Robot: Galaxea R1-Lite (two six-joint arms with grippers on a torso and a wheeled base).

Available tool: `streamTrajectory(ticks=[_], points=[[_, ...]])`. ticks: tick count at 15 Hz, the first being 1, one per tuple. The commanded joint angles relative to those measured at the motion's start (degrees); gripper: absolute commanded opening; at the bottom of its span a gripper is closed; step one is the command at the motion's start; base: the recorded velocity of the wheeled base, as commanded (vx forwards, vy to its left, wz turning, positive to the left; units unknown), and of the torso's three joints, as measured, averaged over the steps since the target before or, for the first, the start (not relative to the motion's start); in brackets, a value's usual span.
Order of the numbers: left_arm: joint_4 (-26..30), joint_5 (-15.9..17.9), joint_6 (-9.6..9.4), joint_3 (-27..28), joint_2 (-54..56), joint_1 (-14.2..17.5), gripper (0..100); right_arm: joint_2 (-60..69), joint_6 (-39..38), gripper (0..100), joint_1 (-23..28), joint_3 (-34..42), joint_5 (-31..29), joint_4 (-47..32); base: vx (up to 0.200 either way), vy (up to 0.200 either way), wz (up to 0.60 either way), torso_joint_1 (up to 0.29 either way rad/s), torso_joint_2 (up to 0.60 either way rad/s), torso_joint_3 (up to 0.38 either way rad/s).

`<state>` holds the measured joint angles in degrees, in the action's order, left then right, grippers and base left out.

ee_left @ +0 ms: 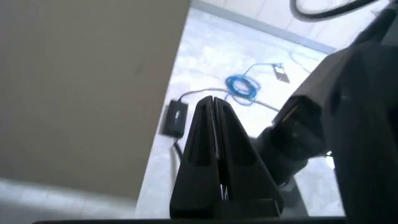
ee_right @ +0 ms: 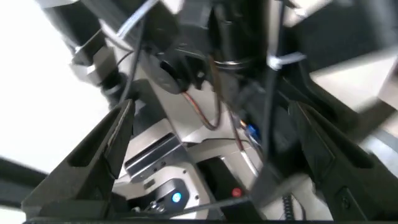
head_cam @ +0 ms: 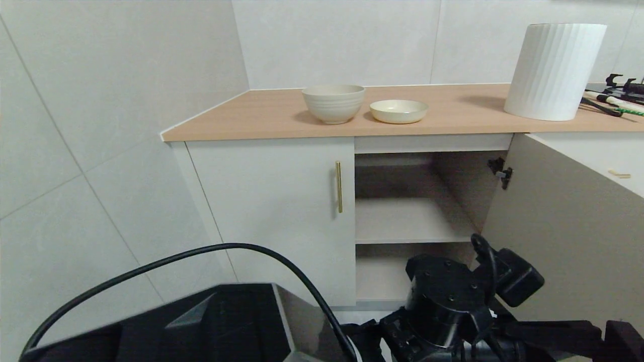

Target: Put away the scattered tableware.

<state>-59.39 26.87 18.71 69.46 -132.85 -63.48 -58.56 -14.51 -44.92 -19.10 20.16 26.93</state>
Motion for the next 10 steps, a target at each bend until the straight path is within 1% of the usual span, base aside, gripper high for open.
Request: streamTrajectory(ticks=[1,3,4,5,6,8,9,10], points=[[-1.16,-2.61,-0.17,-7.67,3.3,4.5,0,-0.32,-0.35,100,2.3,-1.2,-0.12,0.05,0.0,0.0,0.0,0.0,0.0,0.0],[-5.12,-2.79,-0.34,-16.82,8.05,8.37,0,-0.41,-0.52,100,4.58,-2.78,-0.3,-0.47,0.0,0.0,0.0,0.0,0.0,0.0],[-5.12,-2.79,-0.34,-19.45,9.98,9.6,0,-0.5,-0.52,100,5.11,-3.13,-0.3,-0.56,0.0,0.0,0.0,0.0,0.0,0.0],[-5.21,-2.79,-0.78,-25.43,14.73,12.59,0,-1.11,-0.7,100,6.34,-3.66,-0.48,-0.65,0.0,0.0,0.0,0.0,0.0,0.0],[-5.21,-2.87,-1.4,-29.47,18.24,15.4,0,-1.73,-0.7,100,7.66,-3.75,-1.27,-0.56,0.0,0.0,0.0,0.0,0.0,0.0],[-5.21,-2.96,-5.79,-37.29,26.15,22.26,0,-2.08,-0.61,100,8.36,-5.24,-4.96,-0.56,0.0,0.0,0.0,0.0,0.0,0.0],[-5.03,-2.96,-7.55,-40.63,30.2,26.04,0,-2.52,-0.52,100,8.45,-6.39,-8.3,-0.56,0.0,0.0,0.0,0.0,0.0,0.0],[-4.86,-2.96,-7.9,-42.92,33.71,29.55,0,-2.7,-0.35,100,8.45,-7.09,-10.93,-0.65,0.0,0.0,0.0,0.0,0.0,0.0]])
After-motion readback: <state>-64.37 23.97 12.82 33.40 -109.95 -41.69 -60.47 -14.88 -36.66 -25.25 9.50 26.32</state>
